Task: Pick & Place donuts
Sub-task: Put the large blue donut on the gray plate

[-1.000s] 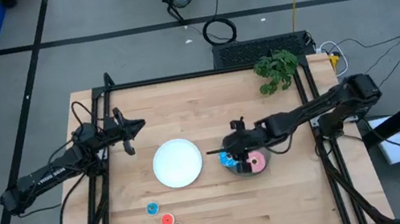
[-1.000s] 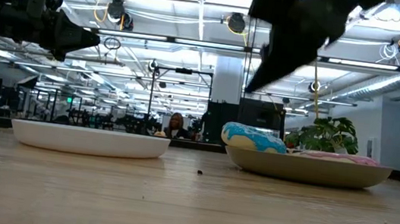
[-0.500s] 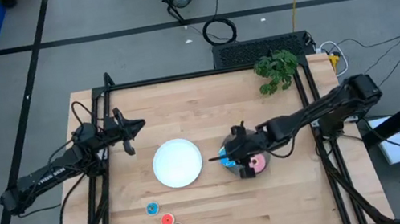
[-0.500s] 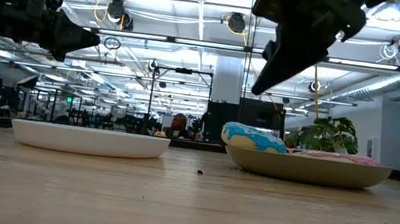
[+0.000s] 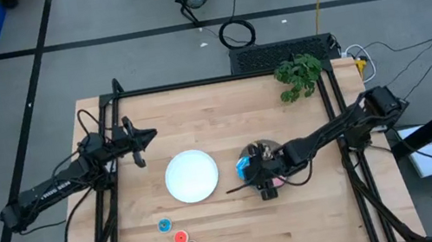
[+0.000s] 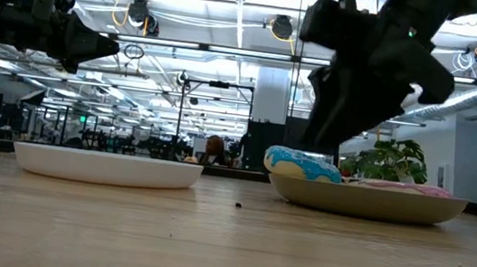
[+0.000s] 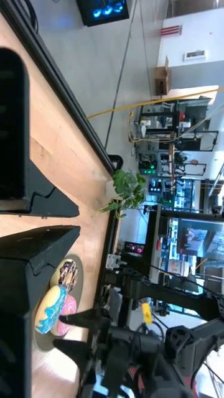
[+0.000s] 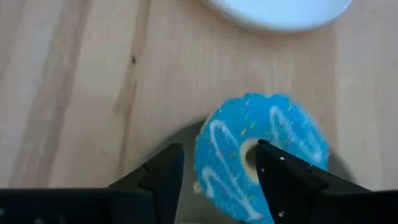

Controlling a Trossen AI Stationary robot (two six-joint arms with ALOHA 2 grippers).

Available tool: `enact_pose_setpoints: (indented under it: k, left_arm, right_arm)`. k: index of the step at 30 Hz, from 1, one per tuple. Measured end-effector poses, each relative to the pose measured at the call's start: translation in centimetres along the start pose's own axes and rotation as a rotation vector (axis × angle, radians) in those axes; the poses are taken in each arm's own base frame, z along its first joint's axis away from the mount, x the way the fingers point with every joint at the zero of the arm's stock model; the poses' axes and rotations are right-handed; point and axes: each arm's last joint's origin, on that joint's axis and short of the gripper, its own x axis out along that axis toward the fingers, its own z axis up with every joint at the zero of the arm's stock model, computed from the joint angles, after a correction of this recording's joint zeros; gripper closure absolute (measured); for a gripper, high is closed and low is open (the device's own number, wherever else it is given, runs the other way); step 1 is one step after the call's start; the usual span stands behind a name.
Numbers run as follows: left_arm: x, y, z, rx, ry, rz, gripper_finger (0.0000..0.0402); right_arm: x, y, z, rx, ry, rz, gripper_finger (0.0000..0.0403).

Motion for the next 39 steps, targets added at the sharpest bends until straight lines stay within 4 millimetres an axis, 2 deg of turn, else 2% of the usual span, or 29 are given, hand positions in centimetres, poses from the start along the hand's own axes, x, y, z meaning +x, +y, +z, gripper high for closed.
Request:
enact_pose_setpoints:
  k: [7, 16, 23, 28, 35, 39]
  left_arm:
    - [0.0, 0.0, 0.0, 0.006, -0.002, 0.001, 0.0364]
    - [0.0, 0.0, 0.0, 0.005, -0.001, 0.000, 0.0364]
    - [0.0, 0.0, 0.0, 0.005, -0.001, 0.000, 0.0364]
    - [0.0, 0.0, 0.0, 0.005, 0.000, -0.001, 0.0364]
    - [0.0, 0.0, 0.0, 0.006, -0.001, 0.000, 0.0364]
    - [0.0, 0.0, 0.0, 0.006, -0.001, 0.001, 0.0364]
  right_arm:
    - [0.1, 0.0, -0.3, -0.010, 0.033, -0.013, 0.0219]
    - [2.8, 0.7, -1.2, -0.046, 0.111, -0.017, 0.0234]
    - [3.2, 0.7, -1.4, -0.049, 0.119, -0.041, 0.0254]
    - [3.2, 0.5, -1.4, -0.041, 0.121, -0.041, 0.0291]
    - [3.2, 0.4, -1.4, -0.063, 0.130, -0.041, 0.0390]
    - [2.8, 0.4, -1.4, -0.059, 0.128, -0.040, 0.0385]
